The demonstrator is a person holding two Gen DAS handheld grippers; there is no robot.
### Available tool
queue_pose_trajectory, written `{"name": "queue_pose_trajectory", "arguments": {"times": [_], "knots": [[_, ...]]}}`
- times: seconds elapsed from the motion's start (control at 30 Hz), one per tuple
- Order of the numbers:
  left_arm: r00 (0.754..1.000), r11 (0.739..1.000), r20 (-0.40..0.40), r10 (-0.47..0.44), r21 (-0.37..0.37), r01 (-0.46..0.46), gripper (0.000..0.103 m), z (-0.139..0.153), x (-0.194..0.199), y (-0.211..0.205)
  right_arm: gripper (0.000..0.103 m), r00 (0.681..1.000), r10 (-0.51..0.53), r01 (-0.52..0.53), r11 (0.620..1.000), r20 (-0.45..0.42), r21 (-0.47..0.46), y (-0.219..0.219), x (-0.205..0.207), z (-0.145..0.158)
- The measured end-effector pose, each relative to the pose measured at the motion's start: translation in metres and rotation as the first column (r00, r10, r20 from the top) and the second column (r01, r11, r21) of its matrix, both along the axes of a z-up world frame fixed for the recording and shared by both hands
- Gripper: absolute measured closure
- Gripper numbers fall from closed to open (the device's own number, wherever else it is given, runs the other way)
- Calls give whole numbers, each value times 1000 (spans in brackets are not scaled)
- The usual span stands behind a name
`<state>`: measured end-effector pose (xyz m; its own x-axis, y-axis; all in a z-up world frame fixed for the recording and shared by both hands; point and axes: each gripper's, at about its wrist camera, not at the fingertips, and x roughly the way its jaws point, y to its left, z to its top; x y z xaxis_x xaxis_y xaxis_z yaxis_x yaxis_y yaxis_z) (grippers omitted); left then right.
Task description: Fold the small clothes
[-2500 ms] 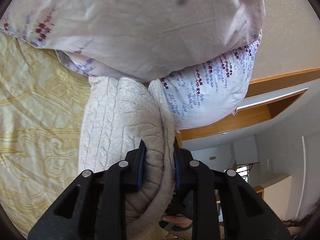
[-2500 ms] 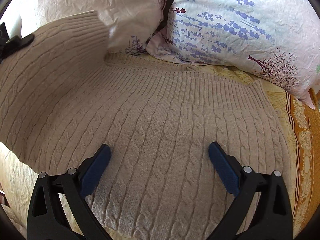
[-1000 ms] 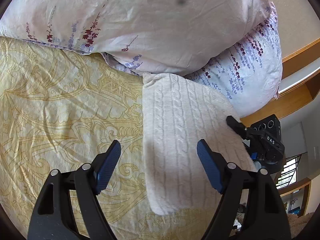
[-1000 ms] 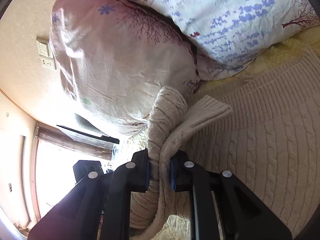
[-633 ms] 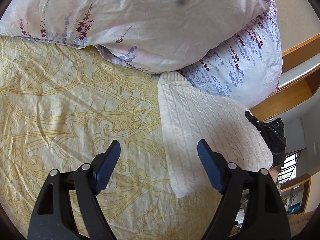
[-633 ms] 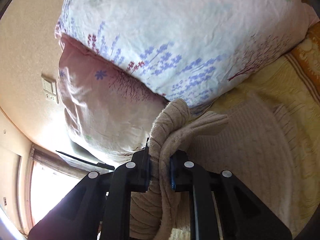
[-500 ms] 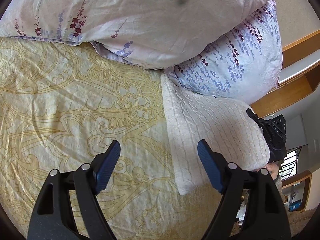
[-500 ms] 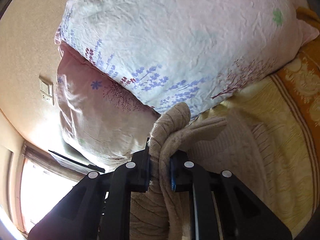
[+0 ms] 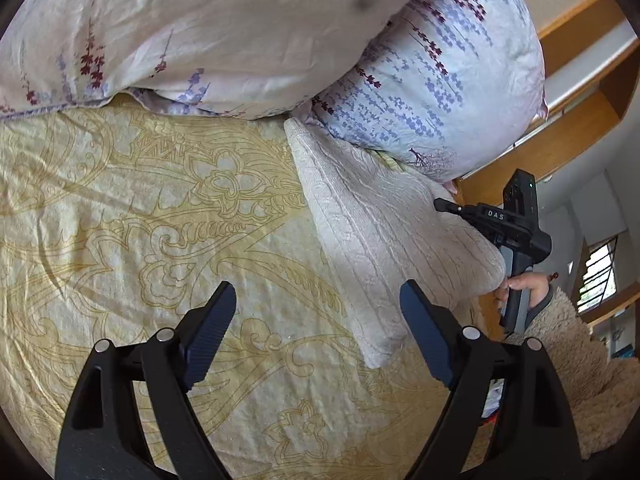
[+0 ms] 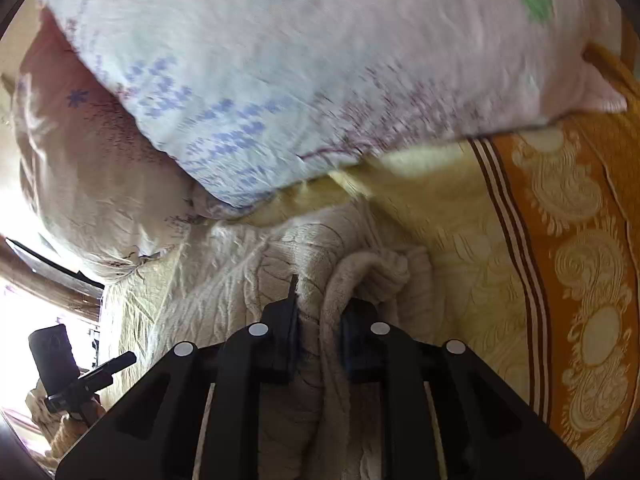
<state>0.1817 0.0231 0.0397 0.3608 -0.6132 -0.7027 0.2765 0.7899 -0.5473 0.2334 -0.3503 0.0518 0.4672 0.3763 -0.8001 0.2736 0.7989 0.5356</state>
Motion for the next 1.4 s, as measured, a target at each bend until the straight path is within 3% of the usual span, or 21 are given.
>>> {"name": "queue_pose_trajectory", "arguments": {"times": [0.1,0.13,0.3,0.47,0.6,0.67,0.73,0.8,0.9,0.97,1.03,1.1,1.17,1.2,1.27,1.3,1.33,1.4], "knots": [[996,998,80,-33,61,28,13,5,-12,-8,55,996,-83,83,996,36,26,-14,-14,13],[994,996,100,-43,80,35,13,6,-15,-11,53,992,-112,110,993,56,41,-19,-20,18],[981,986,162,-109,143,86,13,3,-26,-29,53,986,-129,123,991,105,56,-21,-24,29],[977,979,162,-142,168,114,13,3,-29,-35,53,991,-130,128,990,26,61,-13,-2,12],[985,985,139,-99,154,77,13,1,-27,-25,53,992,-127,128,988,-18,83,-12,7,-1],[990,988,120,-72,141,55,13,-1,-25,-18,57,995,-97,98,994,-11,53,-8,12,-2],[993,990,106,-58,134,43,13,-2,-24,-15,77,998,-63,63,998,22,1,-2,14,5],[991,990,116,-64,135,48,13,0,-25,-16,83,991,-21,27,999,135,-43,6,10,28],[987,987,136,-87,147,67,13,3,-26,-20,85,956,32,3,993,293,-121,17,1,60],[986,986,132,-100,149,80,13,2,-24,-23,86,968,29,16,984,249,-179,13,4,54],[985,984,132,-113,151,93,13,2,-24,-25,94,997,-20,40,961,77,-274,0,11,25],[981,980,141,-132,167,108,13,3,-24,-28,94,996,-80,67,971,-49,-231,-18,10,-4],[975,974,161,-151,191,119,13,6,-27,-29,93,990,-134,127,982,-43,-139,-30,-3,-6],[972,972,172,-158,197,124,13,7,-28,-29,92,987,-157,156,984,-14,-86,-35,-12,-1],[970,971,175,-166,198,131,13,8,-28,-28,71,981,-192,191,981,28,46,-42,-30,10],[971,971,169,-169,198,134,13,8,-27,-28,45,977,-210,204,973,47,107,-43,-41,15],[972,970,163,-171,200,137,13,7,-27,-30,37,976,-208,196,968,64,154,-41,-50,19],[972,969,154,-176,199,144,13,5,-29,-32,37,984,-167,152,968,62,198,-33,-65,23]]}}
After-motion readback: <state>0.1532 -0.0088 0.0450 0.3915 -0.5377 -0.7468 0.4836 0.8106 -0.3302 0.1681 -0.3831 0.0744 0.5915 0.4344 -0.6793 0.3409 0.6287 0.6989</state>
